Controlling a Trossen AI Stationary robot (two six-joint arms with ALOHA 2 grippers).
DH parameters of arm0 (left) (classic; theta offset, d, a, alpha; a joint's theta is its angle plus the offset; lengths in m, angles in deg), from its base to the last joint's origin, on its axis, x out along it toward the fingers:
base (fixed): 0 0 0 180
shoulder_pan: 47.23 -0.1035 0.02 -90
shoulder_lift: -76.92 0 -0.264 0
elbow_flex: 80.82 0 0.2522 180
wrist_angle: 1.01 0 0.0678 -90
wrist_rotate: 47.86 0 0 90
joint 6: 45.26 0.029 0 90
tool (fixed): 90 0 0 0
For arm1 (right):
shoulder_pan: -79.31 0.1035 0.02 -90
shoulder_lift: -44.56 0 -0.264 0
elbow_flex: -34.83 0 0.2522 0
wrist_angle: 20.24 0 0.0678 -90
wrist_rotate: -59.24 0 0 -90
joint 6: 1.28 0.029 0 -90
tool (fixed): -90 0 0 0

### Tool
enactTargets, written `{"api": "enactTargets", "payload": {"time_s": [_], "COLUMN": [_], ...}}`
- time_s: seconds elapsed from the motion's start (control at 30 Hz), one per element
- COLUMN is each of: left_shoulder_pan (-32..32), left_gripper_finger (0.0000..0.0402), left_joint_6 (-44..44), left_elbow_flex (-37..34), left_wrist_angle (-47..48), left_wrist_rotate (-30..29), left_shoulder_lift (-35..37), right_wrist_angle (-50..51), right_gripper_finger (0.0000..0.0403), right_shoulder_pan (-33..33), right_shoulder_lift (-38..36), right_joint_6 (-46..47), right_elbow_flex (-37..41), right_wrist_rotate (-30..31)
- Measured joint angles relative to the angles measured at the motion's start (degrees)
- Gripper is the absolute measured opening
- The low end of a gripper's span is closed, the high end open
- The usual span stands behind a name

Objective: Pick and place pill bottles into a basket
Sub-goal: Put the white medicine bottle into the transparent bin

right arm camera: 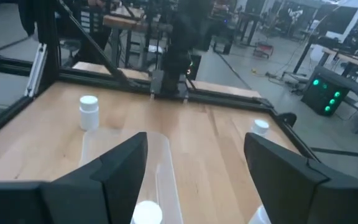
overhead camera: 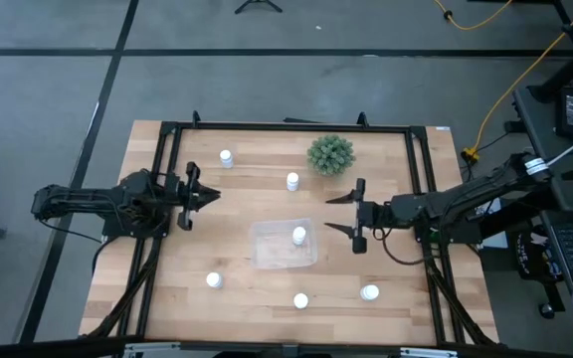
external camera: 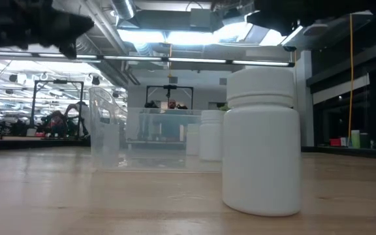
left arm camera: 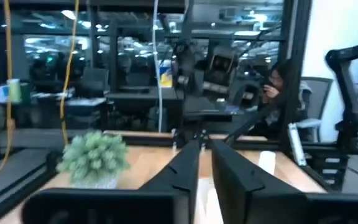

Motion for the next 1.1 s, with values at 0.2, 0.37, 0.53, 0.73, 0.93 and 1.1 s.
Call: {"api": "enactTargets", "payload": {"time_s": [0.2,0.37,0.53,0.73,0.93,1.1], "left_shoulder_pan": [0.0,0.0,-2.0,-7.5,-14.7,-20.6], "left_gripper_finger": [0.0117,0.018,0.0227,0.0252,0.0254,0.0254], "left_joint_6": [3.7,10.1,14.7,5.0,1.1,2.5], "left_elbow_flex": [10.6,23.2,39.7,53.8,57.7,57.7], "left_wrist_angle": [1.5,11.2,35.0,56.6,71.4,74.5], "left_wrist_rotate": [2.8,-4.5,-18.6,-20.8,-17.4,-19.7], "left_shoulder_lift": [-7.4,-19.1,-34.0,-47.7,-55.4,-57.5], "right_wrist_angle": [-2.0,-2.4,-2.3,-0.5,-0.4,-0.7], "right_gripper_finger": [0.0271,0.0271,0.0271,0.0271,0.0271,0.0271], "right_shoulder_pan": [0.0,0.0,0.0,0.3,0.4,0.4], "right_shoulder_lift": [2.3,3.4,3.8,3.8,3.8,3.8], "right_joint_6": [-1.5,-2.9,-3.1,-2.8,-1.1,-0.2], "right_elbow_flex": [0.0,0.0,0.0,0.0,0.0,0.0], "right_wrist_rotate": [-0.1,-0.1,-0.1,-0.1,-0.2,-1.6]}}
